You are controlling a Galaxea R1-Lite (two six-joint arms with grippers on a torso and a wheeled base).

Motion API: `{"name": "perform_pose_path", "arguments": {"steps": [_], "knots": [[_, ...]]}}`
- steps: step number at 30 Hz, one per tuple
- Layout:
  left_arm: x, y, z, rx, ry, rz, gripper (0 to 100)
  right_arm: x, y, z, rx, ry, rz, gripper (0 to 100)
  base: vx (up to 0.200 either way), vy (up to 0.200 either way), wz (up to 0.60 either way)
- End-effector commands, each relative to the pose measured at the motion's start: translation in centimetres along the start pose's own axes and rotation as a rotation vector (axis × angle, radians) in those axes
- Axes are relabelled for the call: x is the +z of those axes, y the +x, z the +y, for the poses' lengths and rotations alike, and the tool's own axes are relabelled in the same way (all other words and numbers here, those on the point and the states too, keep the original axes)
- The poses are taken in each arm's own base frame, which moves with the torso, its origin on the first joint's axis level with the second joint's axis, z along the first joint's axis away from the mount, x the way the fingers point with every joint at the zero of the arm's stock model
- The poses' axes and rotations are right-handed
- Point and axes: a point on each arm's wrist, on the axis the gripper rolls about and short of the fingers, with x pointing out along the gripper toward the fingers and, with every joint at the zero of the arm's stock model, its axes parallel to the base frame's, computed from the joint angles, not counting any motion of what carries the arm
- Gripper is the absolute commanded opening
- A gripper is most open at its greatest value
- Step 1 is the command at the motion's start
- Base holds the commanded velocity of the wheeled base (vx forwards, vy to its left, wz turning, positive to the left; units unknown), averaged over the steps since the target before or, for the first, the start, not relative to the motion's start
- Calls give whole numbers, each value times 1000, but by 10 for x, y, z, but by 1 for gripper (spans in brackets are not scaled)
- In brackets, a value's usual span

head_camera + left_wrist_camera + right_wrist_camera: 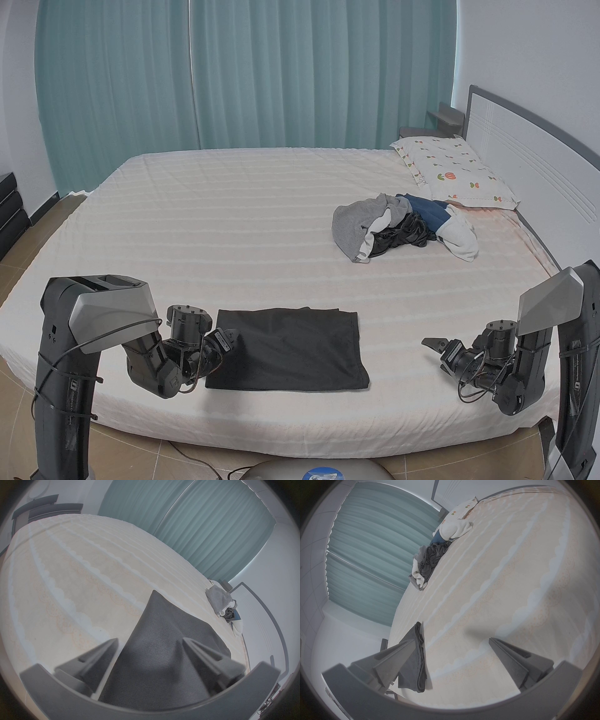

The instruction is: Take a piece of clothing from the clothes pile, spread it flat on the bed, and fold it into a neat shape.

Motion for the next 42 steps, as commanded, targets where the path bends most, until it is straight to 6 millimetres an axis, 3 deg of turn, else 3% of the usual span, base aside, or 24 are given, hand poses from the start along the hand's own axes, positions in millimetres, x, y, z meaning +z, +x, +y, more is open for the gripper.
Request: {"name": "perform_pose_path", "arguments": {"steps": [1,32,42], "knots": [[0,0,0,1,-1,0,0,0,0,0,8,-1,-5,100,0,0,0],[1,-3,3,2,-12,-16,0,0,0,0,6,-1,-4,100,0,0,0],[3,-4,4,6,-35,-20,0,0,0,0,6,-1,-4,100,0,200,0]]}}
